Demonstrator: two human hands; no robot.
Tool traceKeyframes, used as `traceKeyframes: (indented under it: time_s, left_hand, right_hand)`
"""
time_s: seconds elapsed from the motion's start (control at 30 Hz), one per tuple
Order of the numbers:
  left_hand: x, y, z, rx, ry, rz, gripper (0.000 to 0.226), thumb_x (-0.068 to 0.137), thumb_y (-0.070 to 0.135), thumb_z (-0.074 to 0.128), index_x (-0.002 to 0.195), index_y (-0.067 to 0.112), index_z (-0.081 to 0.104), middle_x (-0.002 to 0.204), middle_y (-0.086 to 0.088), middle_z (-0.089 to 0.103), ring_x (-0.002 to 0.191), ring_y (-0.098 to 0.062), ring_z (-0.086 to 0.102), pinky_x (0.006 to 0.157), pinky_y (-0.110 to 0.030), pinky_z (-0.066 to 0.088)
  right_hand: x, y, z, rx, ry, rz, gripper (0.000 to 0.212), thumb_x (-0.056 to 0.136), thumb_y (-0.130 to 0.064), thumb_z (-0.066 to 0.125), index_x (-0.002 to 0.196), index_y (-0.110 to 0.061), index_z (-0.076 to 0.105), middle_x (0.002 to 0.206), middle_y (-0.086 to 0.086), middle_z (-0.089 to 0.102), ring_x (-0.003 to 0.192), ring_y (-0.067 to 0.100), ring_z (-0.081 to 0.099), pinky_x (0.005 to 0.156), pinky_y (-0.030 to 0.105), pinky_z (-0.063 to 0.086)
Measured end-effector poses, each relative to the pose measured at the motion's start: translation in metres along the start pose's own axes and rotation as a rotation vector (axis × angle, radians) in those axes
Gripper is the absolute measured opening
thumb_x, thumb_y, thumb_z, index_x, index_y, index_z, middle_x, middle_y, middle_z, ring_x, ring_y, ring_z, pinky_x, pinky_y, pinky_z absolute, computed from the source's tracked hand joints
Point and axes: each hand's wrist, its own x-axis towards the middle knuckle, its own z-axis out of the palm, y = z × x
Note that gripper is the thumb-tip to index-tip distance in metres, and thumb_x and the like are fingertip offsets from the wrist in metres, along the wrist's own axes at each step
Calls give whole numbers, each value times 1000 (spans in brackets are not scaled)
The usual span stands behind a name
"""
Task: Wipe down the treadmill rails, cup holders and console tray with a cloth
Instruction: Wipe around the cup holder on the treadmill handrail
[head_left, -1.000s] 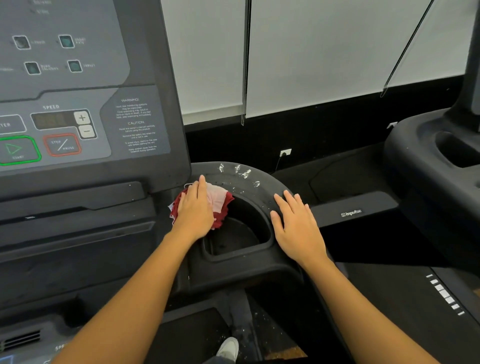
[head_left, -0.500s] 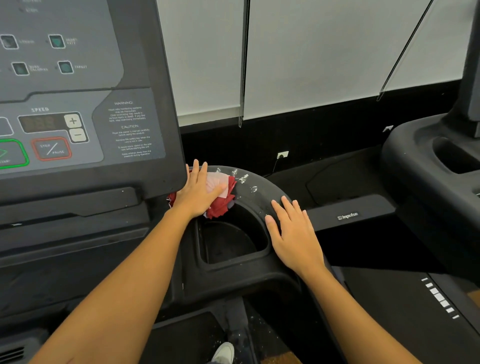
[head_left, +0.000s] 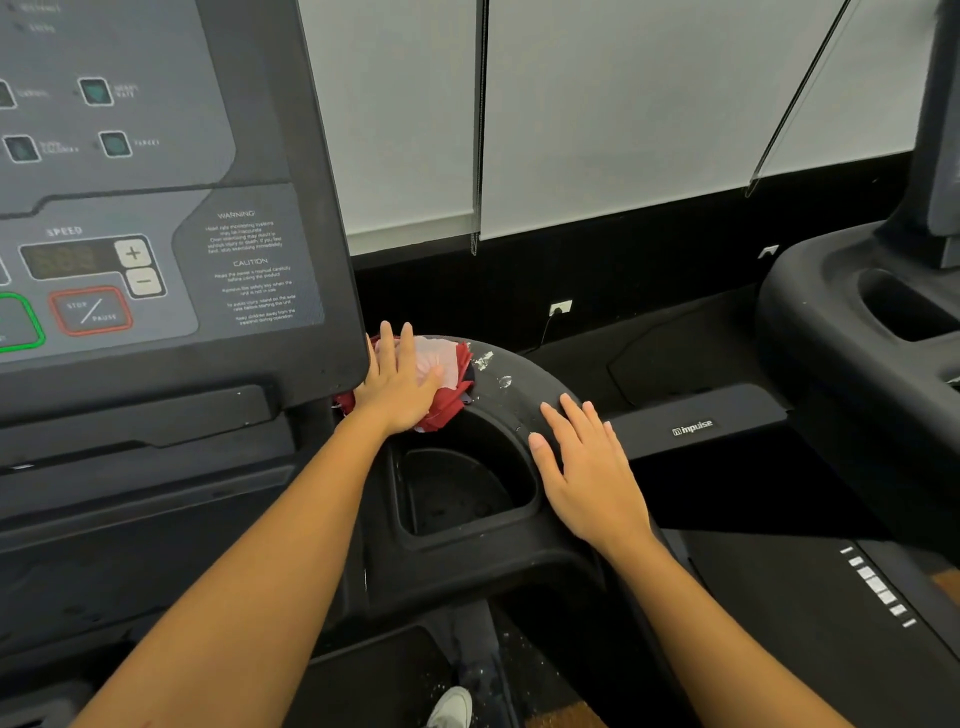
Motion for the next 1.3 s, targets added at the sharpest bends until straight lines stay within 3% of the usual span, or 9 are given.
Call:
traceKeyframes:
  time_s: [0.27,0.37,0.47,0.6,0.8,0.93,1.07,1.17,1.3]
  left_hand:
    - [21,3,-3,31,-103,-60,71,97,50,28,146,23,-16,153,-7,-26,136,-32,-30,112,-51,-6]
    - [22,10,-2,-5,-34,-104,68,98,49,25,148,22,-13,154,-7,-22,138,-31,-27,113,-52,-1]
    - [25,19,4,49,118,-128,63,99,46,22,150,17,-2,157,-9,-4,142,-33,-13,113,-51,5]
    - [31,18,10,133,234,-63,56,99,40,25,147,13,17,154,-9,19,142,-35,4,113,-51,3]
    - [19,39,37,257,152,217,57,99,39,24,149,18,7,157,-5,6,144,-31,-3,113,-51,-6]
    - [33,28,23,216,110,273,53,99,40,27,148,22,14,155,-3,17,144,-30,5,113,-52,-3]
    - [54,23,11,223,165,144,50,98,41,25,142,20,31,144,-7,40,133,-31,32,112,-55,9]
    - [59,37,17,250,228,1,50,96,40,26,138,16,38,138,-10,47,127,-34,39,111,-57,12]
    - [41,62,39,232,286,145,48,96,39,30,140,20,35,142,-4,41,133,-30,30,111,-55,8]
  right_hand:
    - [-1,0,2,-43,7,-5,58,97,-52,24,148,-26,21,158,-4,12,146,15,-2,114,29,-5]
    - [-2,-1,2,-52,15,-11,58,97,-52,24,149,-25,22,158,-3,12,146,16,-1,114,29,-5]
    - [-2,-1,1,-41,13,-11,57,97,-52,24,148,-26,22,158,-4,13,146,15,-1,114,28,-5]
    - [-1,-1,0,-8,16,0,55,98,-51,26,147,-26,25,158,-5,14,146,14,0,115,29,-3]
    - [-2,-2,-1,26,21,1,53,98,-47,27,147,-26,26,157,-6,15,146,12,0,115,27,-4]
    - [-3,-1,-3,36,31,6,51,99,-45,27,147,-26,27,157,-7,17,145,10,1,114,25,-4]
    - [-5,-2,-5,110,49,34,49,100,-43,28,145,-24,33,155,-8,22,145,7,5,115,22,-1]
    - [-5,-5,-6,227,78,104,48,101,-39,28,144,-21,36,153,-7,28,143,4,12,115,20,4]
    - [-6,-8,-9,403,139,182,46,101,-35,32,142,-17,40,149,-6,37,140,3,23,116,22,16]
